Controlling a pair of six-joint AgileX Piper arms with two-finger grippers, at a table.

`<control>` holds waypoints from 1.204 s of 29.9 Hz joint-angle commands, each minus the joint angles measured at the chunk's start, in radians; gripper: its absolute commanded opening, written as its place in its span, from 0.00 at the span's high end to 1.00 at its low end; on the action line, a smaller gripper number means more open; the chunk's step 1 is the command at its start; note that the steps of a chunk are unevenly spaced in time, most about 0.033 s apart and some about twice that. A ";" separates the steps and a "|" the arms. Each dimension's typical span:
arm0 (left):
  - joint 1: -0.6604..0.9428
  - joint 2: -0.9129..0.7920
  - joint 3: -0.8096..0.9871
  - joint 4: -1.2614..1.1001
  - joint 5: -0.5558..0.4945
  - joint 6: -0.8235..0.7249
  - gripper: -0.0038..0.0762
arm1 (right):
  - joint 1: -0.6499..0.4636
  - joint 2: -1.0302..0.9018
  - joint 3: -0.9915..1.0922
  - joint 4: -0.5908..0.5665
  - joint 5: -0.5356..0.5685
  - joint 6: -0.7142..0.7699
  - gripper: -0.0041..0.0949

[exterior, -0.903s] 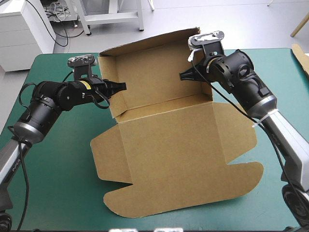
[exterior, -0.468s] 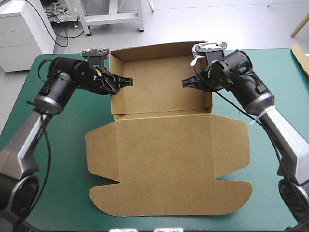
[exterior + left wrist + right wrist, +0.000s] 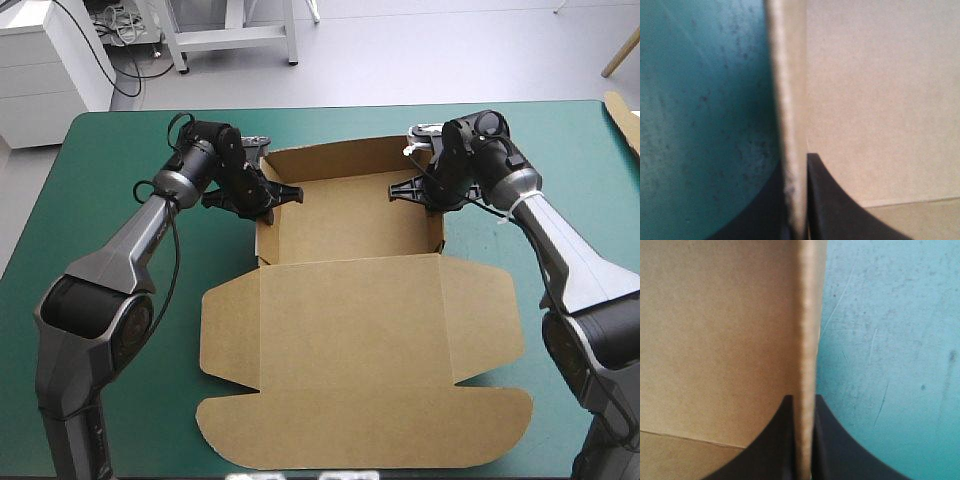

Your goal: Fold the box

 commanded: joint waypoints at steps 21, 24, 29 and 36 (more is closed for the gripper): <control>-0.005 -0.012 -0.037 -0.070 0.040 0.089 0.86 | -0.052 0.083 -0.026 0.017 -0.033 -0.103 0.94; -0.005 -0.012 -0.037 -0.106 0.038 0.091 0.72 | -0.052 0.083 -0.026 0.055 -0.033 -0.130 0.85; -0.005 -0.012 -0.039 -0.113 0.038 0.095 0.41 | -0.052 0.083 -0.026 0.084 -0.033 -0.123 0.43; -0.001 -0.012 -0.048 -0.081 0.036 0.095 0.24 | -0.052 0.083 -0.026 0.081 -0.033 -0.123 0.02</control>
